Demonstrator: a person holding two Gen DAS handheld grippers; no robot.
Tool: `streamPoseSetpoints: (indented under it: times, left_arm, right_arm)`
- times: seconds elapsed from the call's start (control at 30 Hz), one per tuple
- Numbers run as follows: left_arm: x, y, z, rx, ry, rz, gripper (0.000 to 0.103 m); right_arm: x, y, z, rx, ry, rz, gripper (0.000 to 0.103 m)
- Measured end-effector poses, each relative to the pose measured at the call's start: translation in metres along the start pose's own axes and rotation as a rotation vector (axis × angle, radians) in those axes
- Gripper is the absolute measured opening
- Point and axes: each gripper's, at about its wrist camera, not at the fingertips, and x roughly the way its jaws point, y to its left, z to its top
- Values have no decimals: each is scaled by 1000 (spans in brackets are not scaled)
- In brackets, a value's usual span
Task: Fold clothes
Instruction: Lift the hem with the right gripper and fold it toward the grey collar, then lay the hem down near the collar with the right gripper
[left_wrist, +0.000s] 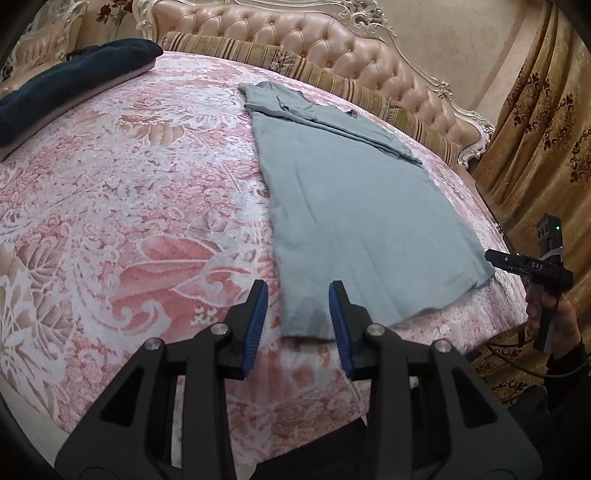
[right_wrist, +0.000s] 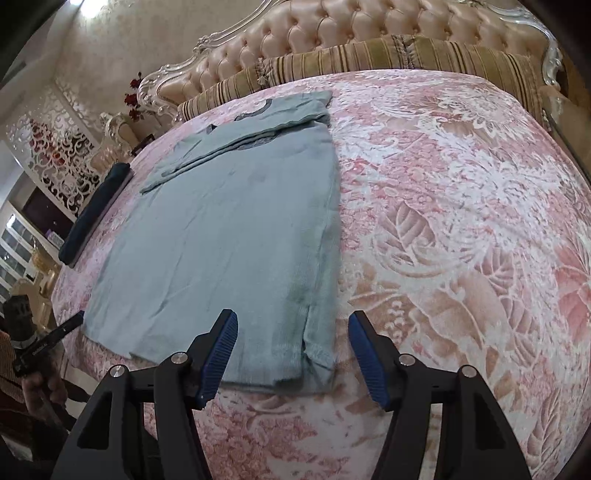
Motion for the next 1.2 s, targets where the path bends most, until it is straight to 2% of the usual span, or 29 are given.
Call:
streamPoseSetpoints:
  times: [0.2,0.3,0.33,0.37,0.43,0.5,0.73,1.03,1.2]
  left_arm:
    - [3,-9,0,44,34,0,38]
    - [4,-10,0,50,50,12,36]
    - [5,-10,1,49,55,17,26]
    - [6,-10,1,48,60,23,11]
    - [6,-11,0,51,65,32,10]
    - [6,-13,0,62,68,41,10]
    - [-5,-1,7,-46,32,-65,6]
    - [-19,-5,24,-42,-32,-106,6]
    - [-25,-7,53,-26,-77,-124,6]
  right_arm:
    - [1,5,-3,-42,13,-28,62]
    - [0,8,-6,-70,15,-58,48]
    - [0,8,-7,-71,17,-58,37]
    - [0,6,-7,-65,20,-53,25]
    - [0,3,-8,-55,25,-40,16]
    - [-2,3,-9,-53,21,-32,15]
    - [-14,9,-3,-61,-15,-2,12]
    - [-24,9,7,-53,-62,16,12]
    - [-31,11,21,-50,-91,47,12]
